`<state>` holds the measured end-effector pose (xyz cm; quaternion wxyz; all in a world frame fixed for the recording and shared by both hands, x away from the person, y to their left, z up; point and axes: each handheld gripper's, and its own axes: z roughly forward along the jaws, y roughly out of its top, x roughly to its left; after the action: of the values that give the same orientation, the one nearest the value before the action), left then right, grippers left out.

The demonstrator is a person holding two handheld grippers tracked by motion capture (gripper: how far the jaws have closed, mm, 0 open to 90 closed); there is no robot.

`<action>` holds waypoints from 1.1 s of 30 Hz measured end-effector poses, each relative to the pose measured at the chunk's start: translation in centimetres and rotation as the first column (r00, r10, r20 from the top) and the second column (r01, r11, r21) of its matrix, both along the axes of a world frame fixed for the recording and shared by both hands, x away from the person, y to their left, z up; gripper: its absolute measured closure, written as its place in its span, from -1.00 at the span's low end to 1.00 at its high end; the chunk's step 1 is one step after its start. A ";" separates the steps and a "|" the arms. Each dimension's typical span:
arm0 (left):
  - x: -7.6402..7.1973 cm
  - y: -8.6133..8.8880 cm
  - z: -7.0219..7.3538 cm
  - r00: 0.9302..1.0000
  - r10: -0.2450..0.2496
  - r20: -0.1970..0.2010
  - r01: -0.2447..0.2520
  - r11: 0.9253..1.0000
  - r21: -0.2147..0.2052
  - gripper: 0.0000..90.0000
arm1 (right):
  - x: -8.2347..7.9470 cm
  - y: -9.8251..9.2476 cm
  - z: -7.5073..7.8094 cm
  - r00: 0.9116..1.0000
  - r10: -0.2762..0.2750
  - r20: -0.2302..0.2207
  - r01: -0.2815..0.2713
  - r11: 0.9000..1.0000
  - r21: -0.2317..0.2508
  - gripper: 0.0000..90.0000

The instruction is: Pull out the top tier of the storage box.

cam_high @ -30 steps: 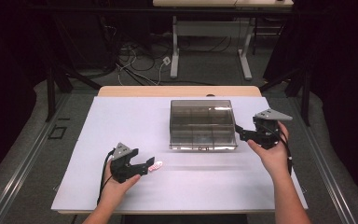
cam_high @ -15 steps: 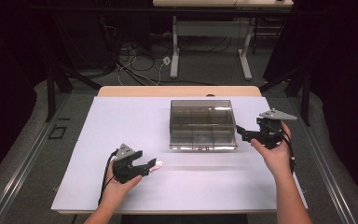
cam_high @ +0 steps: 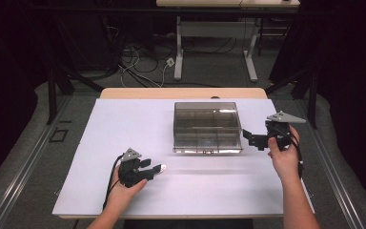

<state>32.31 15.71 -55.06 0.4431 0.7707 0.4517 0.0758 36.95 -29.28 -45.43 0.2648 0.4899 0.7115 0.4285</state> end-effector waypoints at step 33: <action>0.5 -0.9 -1.1 0.997 -0.014 -0.072 0.019 0.997 0.070 0.54 | 0.0 0.4 -0.1 1.000 0.014 -0.009 -0.014 1.000 -0.013 -0.85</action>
<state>32.85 14.79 -56.15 0.3996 0.7919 0.4578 0.0602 36.90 -28.92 -45.54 0.2617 0.4851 0.7191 0.4232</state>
